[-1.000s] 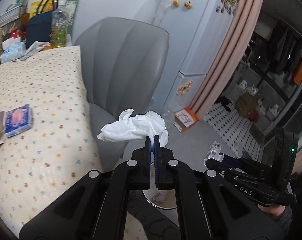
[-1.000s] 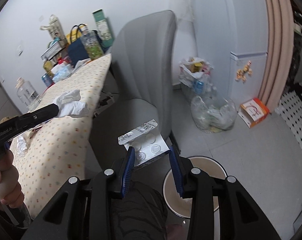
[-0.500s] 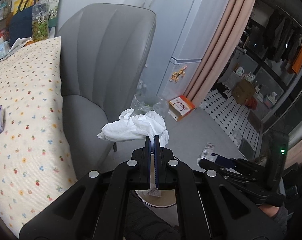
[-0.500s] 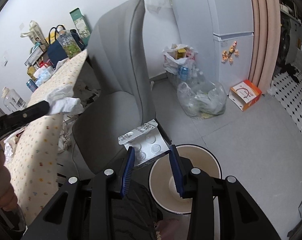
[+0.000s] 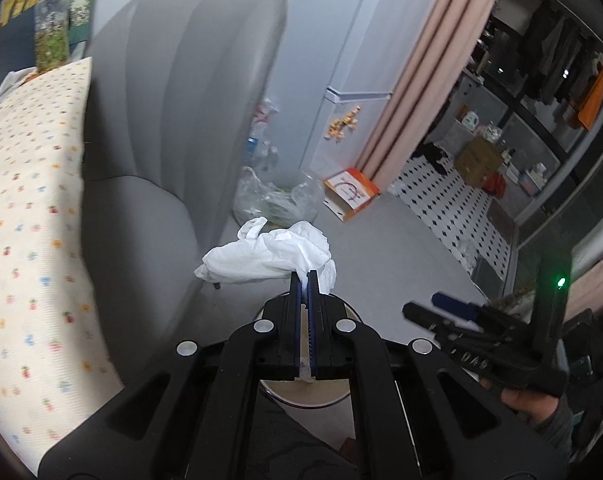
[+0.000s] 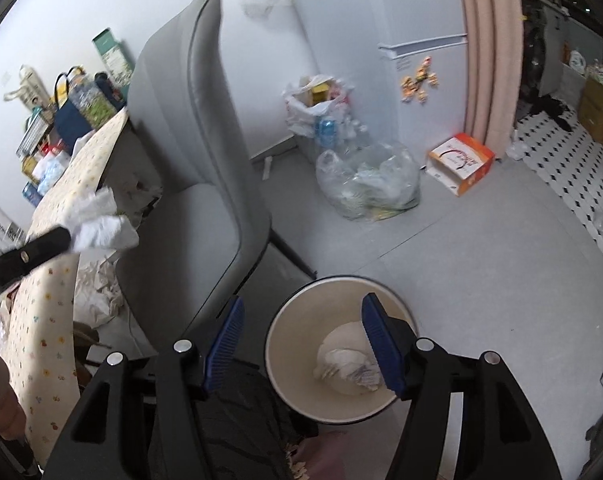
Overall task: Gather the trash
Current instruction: 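Open the right tool over the bin while the left tool releases the tissue, then move both open tools back over the table toward the remaining trash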
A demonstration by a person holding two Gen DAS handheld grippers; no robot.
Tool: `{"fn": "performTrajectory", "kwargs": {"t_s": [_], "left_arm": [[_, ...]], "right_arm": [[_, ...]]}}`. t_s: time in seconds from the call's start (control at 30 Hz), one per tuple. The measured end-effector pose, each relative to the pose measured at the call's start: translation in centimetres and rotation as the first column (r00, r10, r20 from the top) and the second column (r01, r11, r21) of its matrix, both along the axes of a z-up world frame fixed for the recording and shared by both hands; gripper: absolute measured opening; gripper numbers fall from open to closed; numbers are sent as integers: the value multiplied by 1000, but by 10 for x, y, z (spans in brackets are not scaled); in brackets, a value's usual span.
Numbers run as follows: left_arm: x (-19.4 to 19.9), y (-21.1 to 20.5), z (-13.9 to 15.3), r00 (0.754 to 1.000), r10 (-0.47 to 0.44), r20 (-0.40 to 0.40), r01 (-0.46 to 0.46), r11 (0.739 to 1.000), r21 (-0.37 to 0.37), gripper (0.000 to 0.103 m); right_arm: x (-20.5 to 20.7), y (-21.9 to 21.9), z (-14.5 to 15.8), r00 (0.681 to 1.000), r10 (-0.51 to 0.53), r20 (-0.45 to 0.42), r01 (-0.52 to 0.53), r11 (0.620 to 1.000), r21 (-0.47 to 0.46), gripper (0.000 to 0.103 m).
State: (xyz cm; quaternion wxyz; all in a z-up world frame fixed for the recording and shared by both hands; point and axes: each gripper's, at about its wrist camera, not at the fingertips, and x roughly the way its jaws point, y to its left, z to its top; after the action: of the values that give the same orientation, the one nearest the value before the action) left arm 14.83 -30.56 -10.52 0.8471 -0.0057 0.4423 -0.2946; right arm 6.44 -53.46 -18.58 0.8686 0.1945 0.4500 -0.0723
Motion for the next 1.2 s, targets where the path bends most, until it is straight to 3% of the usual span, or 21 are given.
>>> {"fn": "performTrajectory", "kwargs": {"t_s": [0.3, 0.5, 0.67, 0.8, 0.97, 1.2], "left_arm": [[-7, -55, -21, 991, -127, -44, 128, 992, 20, 4], [-6, -79, -38, 978, -179, -106, 183, 983, 28, 5], [-2, -92, -57, 967, -186, -173, 195, 980, 31, 32], [-2, -92, -63, 968, -174, -180, 185, 982, 42, 41], [0, -80, -51, 976, -157, -153, 165, 986, 38, 53], [3, -48, -19, 993, -79, -92, 82, 996, 23, 72]], "right_arm": [[-34, -54, 22, 987, -148, 55, 150, 988, -37, 70], [-44, -73, 23, 979, -192, 63, 194, 980, -33, 71], [-45, -73, 25, 979, -191, 75, 194, 980, -34, 71], [-45, -72, 24, 979, -192, 66, 194, 980, -37, 71], [-44, -70, 27, 979, -187, 75, 190, 981, -31, 73], [-39, -50, 35, 983, -143, 111, 147, 989, -29, 85]]}}
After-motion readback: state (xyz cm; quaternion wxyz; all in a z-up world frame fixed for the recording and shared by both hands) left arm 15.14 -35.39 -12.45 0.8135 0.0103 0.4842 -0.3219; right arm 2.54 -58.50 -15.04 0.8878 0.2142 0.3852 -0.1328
